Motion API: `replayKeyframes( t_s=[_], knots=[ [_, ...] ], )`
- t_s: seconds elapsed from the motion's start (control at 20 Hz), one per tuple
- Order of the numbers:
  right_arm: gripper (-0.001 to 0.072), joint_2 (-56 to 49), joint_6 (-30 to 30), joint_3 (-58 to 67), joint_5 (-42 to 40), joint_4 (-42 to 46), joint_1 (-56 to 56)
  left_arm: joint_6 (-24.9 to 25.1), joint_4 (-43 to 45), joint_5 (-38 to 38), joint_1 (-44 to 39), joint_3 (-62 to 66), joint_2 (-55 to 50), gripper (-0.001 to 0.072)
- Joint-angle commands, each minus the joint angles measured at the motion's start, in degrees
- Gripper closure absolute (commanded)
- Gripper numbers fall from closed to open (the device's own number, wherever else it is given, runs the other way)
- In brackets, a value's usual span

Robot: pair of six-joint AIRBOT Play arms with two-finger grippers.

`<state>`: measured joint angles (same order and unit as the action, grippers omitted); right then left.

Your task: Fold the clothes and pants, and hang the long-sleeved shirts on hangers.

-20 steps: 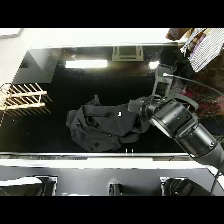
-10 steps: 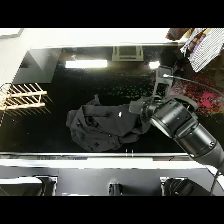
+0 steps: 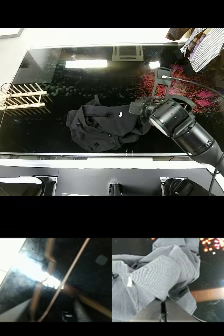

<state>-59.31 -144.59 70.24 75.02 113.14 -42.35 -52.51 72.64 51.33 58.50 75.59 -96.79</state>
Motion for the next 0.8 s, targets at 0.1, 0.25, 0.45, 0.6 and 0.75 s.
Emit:
replayKeyframes(
  t_s=[0.1, 0.25, 0.45, 0.6, 0.75],
  knots=[
    [0.0677, 0.0, 0.0, 0.0, 0.1, 0.0, 0.0, 0.1, 2.7, 0.2, -1.8, 0.0, -0.5, 0.0259],
    [0.0677, 0.0, 0.0, 0.0, 0.1, 0.0, 0.0, 0.0, 2.8, 0.3, -2.0, 0.0, -0.6, 0.0259],
    [0.0677, 0.0, 0.0, 0.0, 0.1, 0.1, 0.0, 0.0, 3.3, 0.9, -2.1, 0.0, -1.2, 0.026],
    [0.0677, 0.0, 0.0, 0.0, 0.1, 0.1, 0.0, 0.1, 5.4, 2.2, -2.3, 0.0, -1.7, 0.0261],
    [0.0677, 0.0, 0.0, 0.0, 0.1, 0.3, 0.0, 0.1, 5.4, 2.3, -2.5, 0.0, -2.1, 0.0262]
  ],
)
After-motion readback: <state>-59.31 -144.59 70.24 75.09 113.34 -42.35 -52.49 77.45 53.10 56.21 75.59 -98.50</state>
